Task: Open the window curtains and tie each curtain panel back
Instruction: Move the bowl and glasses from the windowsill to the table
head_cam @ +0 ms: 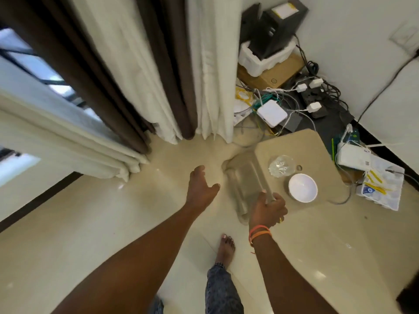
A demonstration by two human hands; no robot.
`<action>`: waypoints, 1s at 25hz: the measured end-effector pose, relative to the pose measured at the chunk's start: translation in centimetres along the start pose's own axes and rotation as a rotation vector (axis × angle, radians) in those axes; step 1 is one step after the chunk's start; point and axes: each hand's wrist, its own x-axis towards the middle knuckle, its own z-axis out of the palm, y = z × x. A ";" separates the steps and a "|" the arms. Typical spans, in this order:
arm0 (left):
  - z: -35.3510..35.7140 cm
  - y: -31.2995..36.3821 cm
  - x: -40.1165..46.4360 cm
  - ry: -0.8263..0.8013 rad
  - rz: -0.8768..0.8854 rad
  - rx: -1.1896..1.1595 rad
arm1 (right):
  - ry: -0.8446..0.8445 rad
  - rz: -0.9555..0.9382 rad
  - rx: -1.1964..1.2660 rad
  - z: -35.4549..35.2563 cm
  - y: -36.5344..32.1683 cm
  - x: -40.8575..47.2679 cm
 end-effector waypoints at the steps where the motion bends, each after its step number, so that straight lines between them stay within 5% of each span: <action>1: -3.2 -1.5 -1.1 0.050 -0.038 -0.033 | -0.060 -0.051 -0.011 1.1 -0.6 -3.4; 9: -32.8 -20.5 -12.2 0.463 -0.342 -0.313 | -0.691 -0.265 -0.124 14.3 -2.6 -37.4; 14: -43.8 -32.0 -12.8 0.667 -0.486 -0.399 | -1.082 -0.363 -0.324 23.7 1.4 -54.0; 18: -48.2 -38.2 -7.2 0.700 -0.498 -0.367 | -1.096 -0.400 -0.381 34.0 4.4 -58.4; 25: -51.4 -44.3 13.1 0.615 -0.360 -0.201 | -0.849 -0.505 -0.289 54.8 4.7 -55.3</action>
